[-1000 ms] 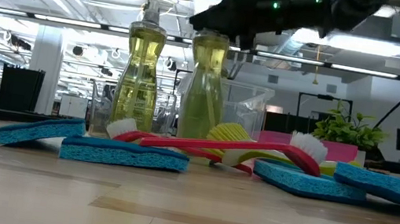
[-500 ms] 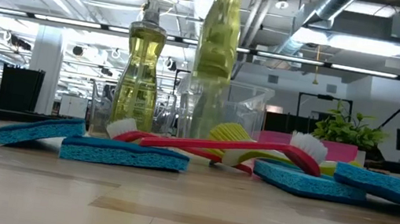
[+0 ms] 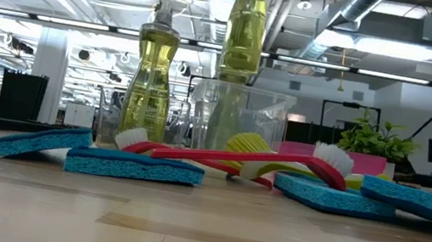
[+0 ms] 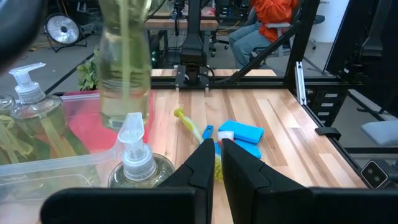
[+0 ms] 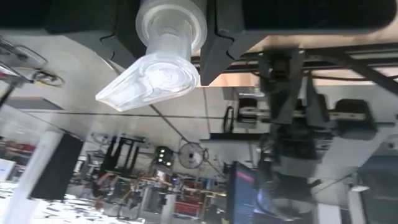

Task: Pick & Place Kitchen Sink Supplies
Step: Put the yellow soap dispenser into the right transparent bin

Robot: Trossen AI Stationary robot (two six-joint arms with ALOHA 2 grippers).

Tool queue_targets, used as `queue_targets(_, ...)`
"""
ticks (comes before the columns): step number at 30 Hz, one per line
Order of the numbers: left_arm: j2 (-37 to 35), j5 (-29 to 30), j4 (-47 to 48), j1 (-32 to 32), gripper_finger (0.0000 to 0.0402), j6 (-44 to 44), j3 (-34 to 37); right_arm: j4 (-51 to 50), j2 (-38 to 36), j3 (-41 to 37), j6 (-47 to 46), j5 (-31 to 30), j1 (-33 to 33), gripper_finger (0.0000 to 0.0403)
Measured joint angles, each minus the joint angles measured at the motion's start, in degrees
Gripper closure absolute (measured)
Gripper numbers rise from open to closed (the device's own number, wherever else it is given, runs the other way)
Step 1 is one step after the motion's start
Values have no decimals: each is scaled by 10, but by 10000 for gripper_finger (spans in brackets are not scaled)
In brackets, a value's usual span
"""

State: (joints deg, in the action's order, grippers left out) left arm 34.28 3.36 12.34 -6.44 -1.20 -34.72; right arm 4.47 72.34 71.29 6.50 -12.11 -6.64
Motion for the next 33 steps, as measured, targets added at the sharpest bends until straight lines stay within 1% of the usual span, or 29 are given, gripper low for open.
queue_targets(8,0,0,0,0,372,0,0,-8,0,0,0,-5,-40,305)
queue_targets(13,0,0,0,0,372,0,0,-22,0,0,-1,-31,-65,305)
queue_targets(19,0,0,0,0,372,0,0,-28,0,0,-5,-32,-94,305)
queue_targets(24,0,0,-2,0,372,0,0,-37,0,0,-3,-27,-114,305)
queue_targets(29,0,0,-3,0,372,0,0,-43,1,0,-5,2,-128,305)
queue_targets(33,0,0,-4,0,372,0,0,-42,1,0,-5,3,-136,305)
